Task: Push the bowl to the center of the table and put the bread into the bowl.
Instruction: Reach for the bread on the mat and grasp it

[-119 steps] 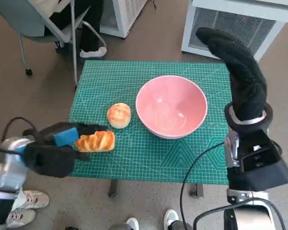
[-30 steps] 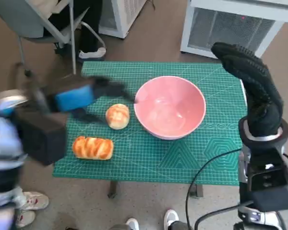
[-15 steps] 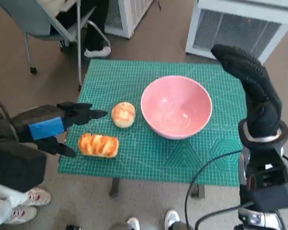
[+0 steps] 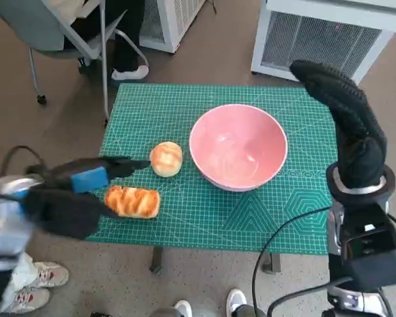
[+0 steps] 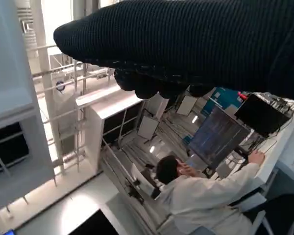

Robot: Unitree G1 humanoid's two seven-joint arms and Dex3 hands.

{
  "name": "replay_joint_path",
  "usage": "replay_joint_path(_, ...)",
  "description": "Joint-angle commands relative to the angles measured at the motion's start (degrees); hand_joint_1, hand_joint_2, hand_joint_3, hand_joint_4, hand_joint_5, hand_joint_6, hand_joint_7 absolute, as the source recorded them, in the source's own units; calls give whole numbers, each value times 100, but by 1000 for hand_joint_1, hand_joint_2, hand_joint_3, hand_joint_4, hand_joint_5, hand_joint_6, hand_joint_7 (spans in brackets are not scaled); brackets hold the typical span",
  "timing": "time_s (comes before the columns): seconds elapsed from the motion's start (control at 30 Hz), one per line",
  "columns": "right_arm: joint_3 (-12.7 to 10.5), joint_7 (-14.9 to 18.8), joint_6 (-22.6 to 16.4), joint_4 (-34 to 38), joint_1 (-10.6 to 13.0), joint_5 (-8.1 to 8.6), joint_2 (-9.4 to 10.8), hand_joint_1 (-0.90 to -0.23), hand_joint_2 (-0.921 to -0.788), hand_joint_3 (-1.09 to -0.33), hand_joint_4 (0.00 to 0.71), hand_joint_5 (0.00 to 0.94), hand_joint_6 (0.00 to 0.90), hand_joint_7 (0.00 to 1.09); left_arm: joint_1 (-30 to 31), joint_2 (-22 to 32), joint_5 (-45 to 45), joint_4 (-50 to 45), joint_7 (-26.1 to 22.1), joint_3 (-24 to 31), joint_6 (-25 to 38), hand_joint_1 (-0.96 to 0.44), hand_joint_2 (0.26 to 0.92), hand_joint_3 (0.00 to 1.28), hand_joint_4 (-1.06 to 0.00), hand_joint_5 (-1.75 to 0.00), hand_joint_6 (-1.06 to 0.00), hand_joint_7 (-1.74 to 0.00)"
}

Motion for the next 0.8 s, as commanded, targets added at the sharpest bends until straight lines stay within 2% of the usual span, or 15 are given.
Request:
replay_joint_path(0.03,21,115,61,34,47,92,-59,-535,-921,-779,245,1,-1,554,-254,-239,370,494,207,-318,-102,-393,818,6,-155,-11,-195,-26)
replay_joint_path(0.4,8,144,81,10,52,107,-107,-545,-921,-778,245,1,-1,554,-462,-735,1167,1390,726,-916,-132,-408,847,14,-228,-25,-269,-46)
replay_joint_path(0.57,9,161,104,12,42,135,-116,-554,-921,-775,245,1,-1,554,-480,-888,1430,1575,761,-1112,76,-396,858,13,-297,-46,-360,-88)
replay_joint_path(0.67,13,176,116,6,41,162,-118,-556,-921,-773,245,1,-1,554,-476,-937,1540,1653,802,-1196,113,-358,860,10,-381,-66,-434,-134)
replay_joint_path(0.7,14,180,118,4,42,167,-117,-555,-921,-773,244,1,-1,554,-478,-945,1568,1680,823,-1222,106,-322,859,7,-469,-92,-485,-173)
replay_joint_path(0.73,16,183,117,1,43,169,-113,-555,-921,-773,244,0,-1,554,-482,-952,1597,1730,872,-1245,62,-309,859,6,-504,-94,-494,-204)
replay_joint_path(0.77,17,185,116,-1,44,171,-111,-554,-921,-773,244,0,-1,555,-486,-957,1617,1765,909,-1259,31,-268,860,4,-603,-148,-509,-338)
replay_joint_path(0.8,19,185,116,-8,45,168,-106,-553,-921,-773,244,0,-1,555,-487,-953,1621,1804,959,-1260,-41,-243,860,3,-652,-210,-498,-464)
